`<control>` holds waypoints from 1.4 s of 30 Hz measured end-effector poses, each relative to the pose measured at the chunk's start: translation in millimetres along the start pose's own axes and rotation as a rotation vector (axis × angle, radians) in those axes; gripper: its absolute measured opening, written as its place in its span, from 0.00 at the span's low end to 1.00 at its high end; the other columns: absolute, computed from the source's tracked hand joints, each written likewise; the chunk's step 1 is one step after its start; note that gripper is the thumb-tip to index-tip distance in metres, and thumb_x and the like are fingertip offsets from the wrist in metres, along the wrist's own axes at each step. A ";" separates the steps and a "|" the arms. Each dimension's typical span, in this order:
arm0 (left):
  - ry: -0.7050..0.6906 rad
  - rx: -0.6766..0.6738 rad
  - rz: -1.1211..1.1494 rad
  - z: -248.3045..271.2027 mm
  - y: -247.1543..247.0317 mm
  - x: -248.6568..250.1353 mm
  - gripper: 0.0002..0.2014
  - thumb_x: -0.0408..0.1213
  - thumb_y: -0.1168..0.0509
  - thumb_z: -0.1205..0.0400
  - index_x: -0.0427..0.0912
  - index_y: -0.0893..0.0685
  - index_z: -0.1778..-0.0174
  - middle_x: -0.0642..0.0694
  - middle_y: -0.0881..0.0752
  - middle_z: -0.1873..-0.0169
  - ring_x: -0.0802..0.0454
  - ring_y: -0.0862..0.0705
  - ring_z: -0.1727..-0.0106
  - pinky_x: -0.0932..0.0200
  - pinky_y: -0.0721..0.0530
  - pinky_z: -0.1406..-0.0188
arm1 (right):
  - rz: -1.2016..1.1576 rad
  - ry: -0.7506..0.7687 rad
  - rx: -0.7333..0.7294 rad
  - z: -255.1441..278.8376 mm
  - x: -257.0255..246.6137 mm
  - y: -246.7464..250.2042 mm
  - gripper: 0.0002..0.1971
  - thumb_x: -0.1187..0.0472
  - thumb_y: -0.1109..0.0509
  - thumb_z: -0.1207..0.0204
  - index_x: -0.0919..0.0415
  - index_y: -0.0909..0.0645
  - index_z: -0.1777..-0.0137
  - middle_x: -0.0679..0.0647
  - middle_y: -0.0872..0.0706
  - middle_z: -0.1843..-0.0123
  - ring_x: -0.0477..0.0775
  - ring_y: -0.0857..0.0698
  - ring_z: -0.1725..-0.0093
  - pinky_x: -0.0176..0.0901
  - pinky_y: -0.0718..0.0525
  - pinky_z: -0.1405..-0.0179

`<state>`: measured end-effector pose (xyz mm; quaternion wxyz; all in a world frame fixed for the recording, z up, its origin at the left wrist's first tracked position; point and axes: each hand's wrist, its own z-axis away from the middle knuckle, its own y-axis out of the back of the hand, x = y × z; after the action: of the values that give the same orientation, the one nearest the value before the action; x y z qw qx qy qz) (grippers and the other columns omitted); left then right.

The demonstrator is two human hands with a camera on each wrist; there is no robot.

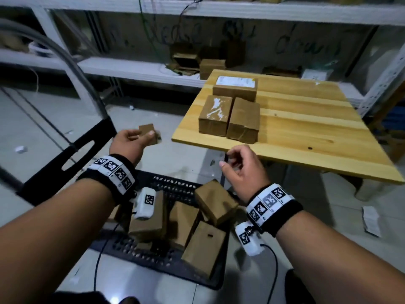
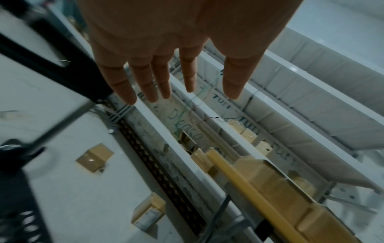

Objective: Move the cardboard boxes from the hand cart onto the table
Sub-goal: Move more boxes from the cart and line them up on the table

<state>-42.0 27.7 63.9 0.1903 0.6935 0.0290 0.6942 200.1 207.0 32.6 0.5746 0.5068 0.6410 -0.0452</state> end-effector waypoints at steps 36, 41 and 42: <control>0.470 -0.324 -1.017 13.7 -26.4 -137.2 0.59 0.65 0.21 0.32 0.40 0.42 0.13 0.32 0.29 0.21 0.31 0.24 0.23 0.40 0.20 0.24 | 0.683 -0.695 -0.615 8.0 95.1 -115.7 0.61 0.42 0.13 0.37 0.51 0.48 0.10 0.64 0.31 0.19 0.70 0.31 0.20 0.69 0.25 0.24; 0.483 -0.321 -0.681 9.6 -11.0 -121.2 0.62 0.65 0.17 0.39 0.44 0.38 0.13 0.34 0.19 0.28 0.33 0.15 0.38 0.44 0.10 0.43 | 0.539 -0.693 -0.511 2.2 78.7 -102.8 0.52 0.41 0.16 0.35 0.52 0.39 0.14 0.63 0.28 0.21 0.68 0.24 0.25 0.66 0.18 0.30; 0.503 -0.324 -0.593 9.9 -8.1 -116.7 0.62 0.65 0.15 0.42 0.45 0.35 0.15 0.35 0.19 0.29 0.32 0.15 0.38 0.41 0.10 0.41 | 0.463 -0.696 -0.495 1.8 75.6 -99.6 0.51 0.42 0.17 0.34 0.50 0.39 0.15 0.62 0.27 0.23 0.67 0.21 0.30 0.64 0.14 0.35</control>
<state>-34.5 -2.5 -49.3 0.4752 0.4251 0.1634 0.7528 144.6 203.1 -79.4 0.8532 0.4390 0.2727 0.0707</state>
